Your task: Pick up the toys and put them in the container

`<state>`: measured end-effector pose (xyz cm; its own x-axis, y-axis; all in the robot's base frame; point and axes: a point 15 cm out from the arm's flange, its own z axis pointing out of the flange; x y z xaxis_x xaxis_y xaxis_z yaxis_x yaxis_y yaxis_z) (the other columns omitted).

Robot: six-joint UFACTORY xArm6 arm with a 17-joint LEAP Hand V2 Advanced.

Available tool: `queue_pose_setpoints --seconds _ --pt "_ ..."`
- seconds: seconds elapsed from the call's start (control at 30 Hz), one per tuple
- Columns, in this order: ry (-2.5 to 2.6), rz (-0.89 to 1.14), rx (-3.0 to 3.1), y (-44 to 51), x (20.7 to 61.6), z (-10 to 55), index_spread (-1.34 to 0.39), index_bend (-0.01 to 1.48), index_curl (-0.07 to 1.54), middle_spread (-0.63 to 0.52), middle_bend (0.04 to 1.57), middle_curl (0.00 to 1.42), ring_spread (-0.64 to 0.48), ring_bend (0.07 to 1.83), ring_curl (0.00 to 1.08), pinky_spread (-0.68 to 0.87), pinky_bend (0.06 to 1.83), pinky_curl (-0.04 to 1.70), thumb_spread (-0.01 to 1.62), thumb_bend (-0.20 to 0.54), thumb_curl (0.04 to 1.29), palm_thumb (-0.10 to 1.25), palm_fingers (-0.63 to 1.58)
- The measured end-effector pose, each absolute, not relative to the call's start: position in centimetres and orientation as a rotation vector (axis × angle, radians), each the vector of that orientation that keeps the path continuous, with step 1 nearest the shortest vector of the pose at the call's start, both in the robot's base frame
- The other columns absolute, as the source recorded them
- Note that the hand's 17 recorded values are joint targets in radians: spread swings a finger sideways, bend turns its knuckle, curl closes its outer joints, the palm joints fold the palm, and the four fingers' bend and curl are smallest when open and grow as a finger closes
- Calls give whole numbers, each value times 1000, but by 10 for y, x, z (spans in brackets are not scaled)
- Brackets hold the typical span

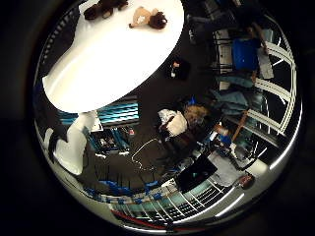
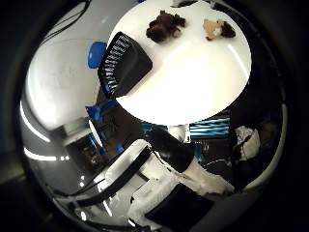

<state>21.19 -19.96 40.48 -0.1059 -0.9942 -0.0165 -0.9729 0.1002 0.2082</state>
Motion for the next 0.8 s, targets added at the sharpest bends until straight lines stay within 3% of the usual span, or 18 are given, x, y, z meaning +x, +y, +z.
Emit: queue_pose_setpoints --seconds 0.5,0.8 --pt "-2312 -178 1952 -234 224 406 -398 160 289 -29 195 337 184 330 213 435 356 266 1214 -21 231 417 279" --pt "-2438 -118 1910 -286 265 395 -362 150 272 24 196 326 204 340 225 441 424 288 1150 -21 238 372 177"
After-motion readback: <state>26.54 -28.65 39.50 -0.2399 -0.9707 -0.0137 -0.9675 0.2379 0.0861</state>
